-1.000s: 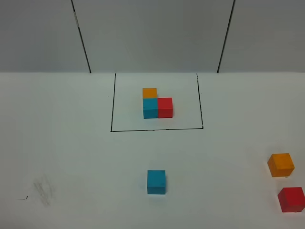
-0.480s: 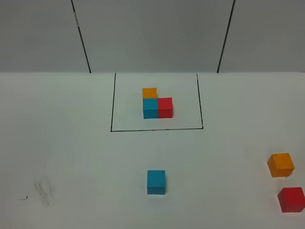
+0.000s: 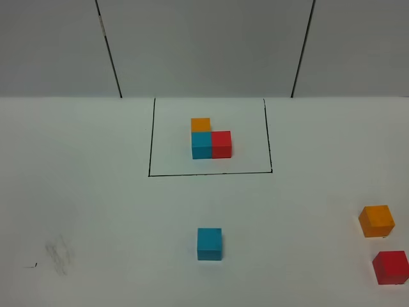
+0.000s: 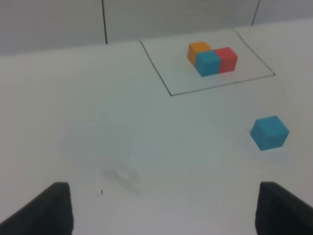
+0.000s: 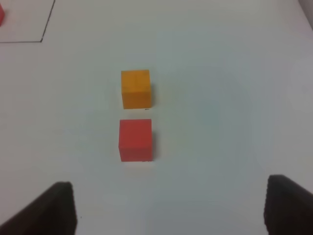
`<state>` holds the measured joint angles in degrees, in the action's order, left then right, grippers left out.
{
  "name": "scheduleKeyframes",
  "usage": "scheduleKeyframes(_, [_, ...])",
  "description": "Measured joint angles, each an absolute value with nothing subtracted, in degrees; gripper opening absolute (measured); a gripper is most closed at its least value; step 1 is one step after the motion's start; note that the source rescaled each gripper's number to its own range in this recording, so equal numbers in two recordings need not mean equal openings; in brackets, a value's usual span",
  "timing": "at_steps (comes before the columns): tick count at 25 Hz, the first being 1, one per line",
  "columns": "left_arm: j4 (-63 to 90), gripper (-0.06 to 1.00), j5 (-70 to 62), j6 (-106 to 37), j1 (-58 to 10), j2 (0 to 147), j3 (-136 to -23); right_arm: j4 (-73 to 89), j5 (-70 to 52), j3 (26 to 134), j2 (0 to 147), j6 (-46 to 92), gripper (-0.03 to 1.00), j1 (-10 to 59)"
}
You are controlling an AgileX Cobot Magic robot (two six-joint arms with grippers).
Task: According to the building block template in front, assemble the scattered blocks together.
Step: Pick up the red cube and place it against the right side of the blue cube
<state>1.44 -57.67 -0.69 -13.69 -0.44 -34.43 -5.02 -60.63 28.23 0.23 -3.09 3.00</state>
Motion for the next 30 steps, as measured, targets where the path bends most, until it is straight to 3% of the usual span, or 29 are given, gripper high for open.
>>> scheduleKeyframes(18, [1.35,0.72,-60.95,2.05,-13.24,-0.44,-29.14,-5.02,-60.63,28.23,0.23,-3.09,0.61,3.0])
scheduleKeyframes(30, [1.23,0.72,-60.96,2.05,2.16,-0.44,-29.14,-5.02,-60.63,28.23,0.23,-3.09,0.61,3.0])
